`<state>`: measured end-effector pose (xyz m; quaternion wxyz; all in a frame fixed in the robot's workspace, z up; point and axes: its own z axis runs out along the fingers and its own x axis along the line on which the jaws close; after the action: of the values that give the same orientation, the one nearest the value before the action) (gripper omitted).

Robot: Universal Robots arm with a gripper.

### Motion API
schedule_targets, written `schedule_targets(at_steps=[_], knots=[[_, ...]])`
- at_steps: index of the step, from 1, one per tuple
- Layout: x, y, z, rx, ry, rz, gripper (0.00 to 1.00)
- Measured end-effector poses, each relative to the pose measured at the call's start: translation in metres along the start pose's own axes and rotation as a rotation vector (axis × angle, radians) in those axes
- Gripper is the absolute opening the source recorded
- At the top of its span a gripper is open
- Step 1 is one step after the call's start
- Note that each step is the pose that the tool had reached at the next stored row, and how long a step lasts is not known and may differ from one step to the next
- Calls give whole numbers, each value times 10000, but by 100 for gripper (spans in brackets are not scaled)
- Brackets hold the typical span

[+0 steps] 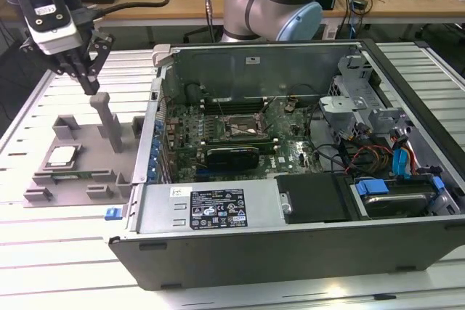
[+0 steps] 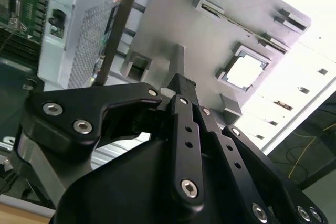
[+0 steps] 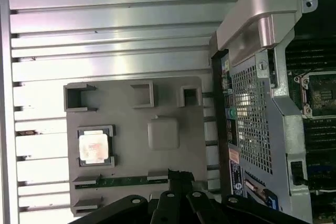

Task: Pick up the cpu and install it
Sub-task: 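Reach for the cpu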

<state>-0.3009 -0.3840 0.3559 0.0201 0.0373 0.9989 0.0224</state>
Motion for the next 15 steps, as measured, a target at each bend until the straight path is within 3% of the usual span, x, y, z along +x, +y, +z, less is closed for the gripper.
schedule_targets(at_steps=[2, 5, 10, 15], knots=[[141, 29, 51, 0, 0, 1, 11], [261, 36, 109, 0, 0, 2, 11], [434, 29, 226, -1, -1, 1, 11], [545, 16, 341, -1, -1, 1, 11]])
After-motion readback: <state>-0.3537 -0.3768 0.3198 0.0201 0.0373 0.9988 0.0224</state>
